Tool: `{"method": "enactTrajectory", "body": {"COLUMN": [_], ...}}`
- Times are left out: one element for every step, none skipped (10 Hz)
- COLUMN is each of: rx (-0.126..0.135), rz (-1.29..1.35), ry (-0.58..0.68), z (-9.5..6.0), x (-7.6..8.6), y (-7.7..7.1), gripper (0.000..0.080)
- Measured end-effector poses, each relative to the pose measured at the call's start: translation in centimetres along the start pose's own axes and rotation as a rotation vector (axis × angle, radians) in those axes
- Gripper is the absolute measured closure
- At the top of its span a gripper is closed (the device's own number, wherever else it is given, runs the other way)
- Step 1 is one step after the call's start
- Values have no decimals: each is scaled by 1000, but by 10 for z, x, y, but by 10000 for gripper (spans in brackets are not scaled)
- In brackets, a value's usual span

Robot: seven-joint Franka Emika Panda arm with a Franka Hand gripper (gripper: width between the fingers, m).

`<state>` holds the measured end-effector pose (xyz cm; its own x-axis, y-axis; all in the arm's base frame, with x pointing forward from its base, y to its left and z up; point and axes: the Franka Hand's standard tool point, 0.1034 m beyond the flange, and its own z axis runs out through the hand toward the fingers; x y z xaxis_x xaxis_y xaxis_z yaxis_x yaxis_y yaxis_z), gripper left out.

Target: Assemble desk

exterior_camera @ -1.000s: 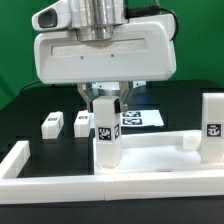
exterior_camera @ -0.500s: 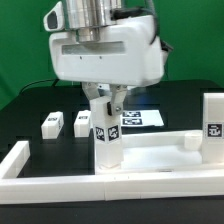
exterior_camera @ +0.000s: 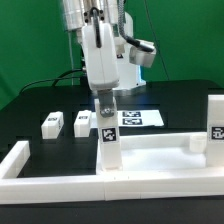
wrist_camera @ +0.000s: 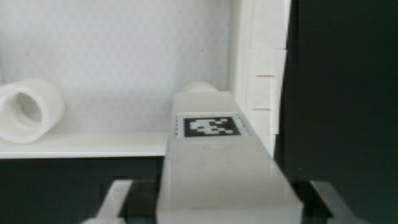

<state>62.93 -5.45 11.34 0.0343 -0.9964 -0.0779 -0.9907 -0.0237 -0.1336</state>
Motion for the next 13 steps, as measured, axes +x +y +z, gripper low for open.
{"method": "enactTrajectory", "body": {"rx": [0, -1, -4, -12, -33, -38, -38, -38, -38, -42, -62, -88, -99], "rz": [-9, -37, -94, -275, -437, -527, -573, -659, -722, -796, -1045, -1197, -1292], "ry": [0, 0, 4, 9, 8, 1, 2, 0, -1, 0, 3, -23, -43], "z": [0, 1, 1, 2, 6, 7, 7, 7, 7, 6, 5, 5, 5], "x": [0, 0, -1, -7, -17, -20, -18, -18, -18, -16, -10, -9, -8], "y": [0, 0, 0, -1, 1, 3, 3, 3, 3, 3, 4, 6, 3], "gripper": [511, 352, 352, 206, 161, 153, 153, 153, 151, 151, 151, 151, 151]}}
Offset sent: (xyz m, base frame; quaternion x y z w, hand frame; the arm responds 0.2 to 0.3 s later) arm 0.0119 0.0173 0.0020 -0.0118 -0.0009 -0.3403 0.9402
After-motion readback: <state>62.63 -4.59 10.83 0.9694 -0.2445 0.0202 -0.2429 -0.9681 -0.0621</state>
